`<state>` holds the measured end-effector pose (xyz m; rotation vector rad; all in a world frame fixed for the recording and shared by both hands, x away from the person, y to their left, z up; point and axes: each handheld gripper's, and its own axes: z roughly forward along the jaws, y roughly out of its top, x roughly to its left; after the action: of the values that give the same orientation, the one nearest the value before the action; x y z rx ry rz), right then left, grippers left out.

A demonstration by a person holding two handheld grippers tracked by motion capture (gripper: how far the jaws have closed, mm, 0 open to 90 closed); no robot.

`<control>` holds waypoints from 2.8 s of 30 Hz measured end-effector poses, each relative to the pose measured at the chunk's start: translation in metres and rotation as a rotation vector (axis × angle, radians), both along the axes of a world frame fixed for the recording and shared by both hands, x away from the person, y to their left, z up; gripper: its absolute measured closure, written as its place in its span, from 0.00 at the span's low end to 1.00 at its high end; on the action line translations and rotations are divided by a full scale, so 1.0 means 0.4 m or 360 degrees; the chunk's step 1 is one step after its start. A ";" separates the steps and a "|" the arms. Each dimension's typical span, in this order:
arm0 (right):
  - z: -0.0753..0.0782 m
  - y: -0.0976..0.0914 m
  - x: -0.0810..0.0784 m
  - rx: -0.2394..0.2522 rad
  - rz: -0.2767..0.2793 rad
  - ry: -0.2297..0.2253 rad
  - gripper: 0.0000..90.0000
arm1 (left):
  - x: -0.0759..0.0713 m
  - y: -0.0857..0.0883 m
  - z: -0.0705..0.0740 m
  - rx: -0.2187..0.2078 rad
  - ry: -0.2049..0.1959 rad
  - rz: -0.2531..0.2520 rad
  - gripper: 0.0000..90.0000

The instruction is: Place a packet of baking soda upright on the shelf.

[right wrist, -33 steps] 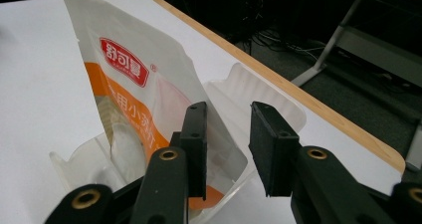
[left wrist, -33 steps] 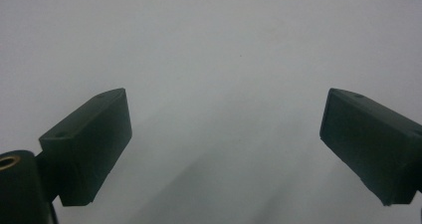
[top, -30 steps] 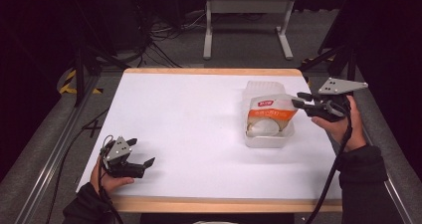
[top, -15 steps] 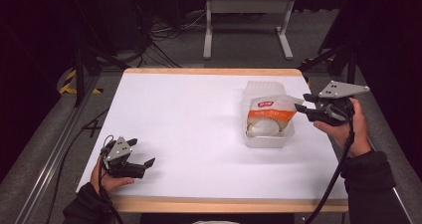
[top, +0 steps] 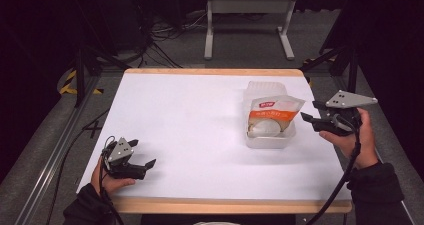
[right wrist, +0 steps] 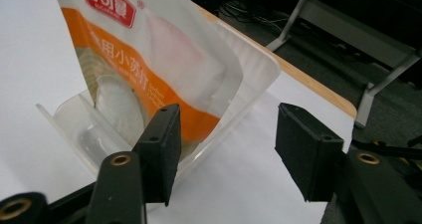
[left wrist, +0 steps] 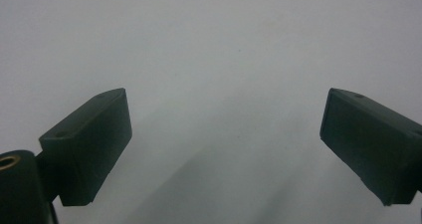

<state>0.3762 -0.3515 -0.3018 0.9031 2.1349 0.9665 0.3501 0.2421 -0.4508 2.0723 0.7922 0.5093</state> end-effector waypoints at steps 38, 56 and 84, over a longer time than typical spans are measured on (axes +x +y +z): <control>-0.215 -0.054 -0.126 0.0160 -0.0068 -0.0201 0.15 | 0.001 -0.004 0.001 -0.0010 -0.0008 0.0001 0.07; -0.322 -0.116 -0.185 0.0199 -0.0218 -0.0243 0.15 | 0.003 0.001 0.006 -0.0025 -0.0016 0.0012 0.07; -0.351 -0.136 -0.199 0.0291 -0.0312 -0.0270 0.13 | -0.001 0.007 0.009 -0.0046 -0.0031 0.0027 0.07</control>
<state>0.2967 -0.4058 -0.4421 1.0570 1.8018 1.1075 0.3495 0.2449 -0.4474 2.0326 0.8023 0.5236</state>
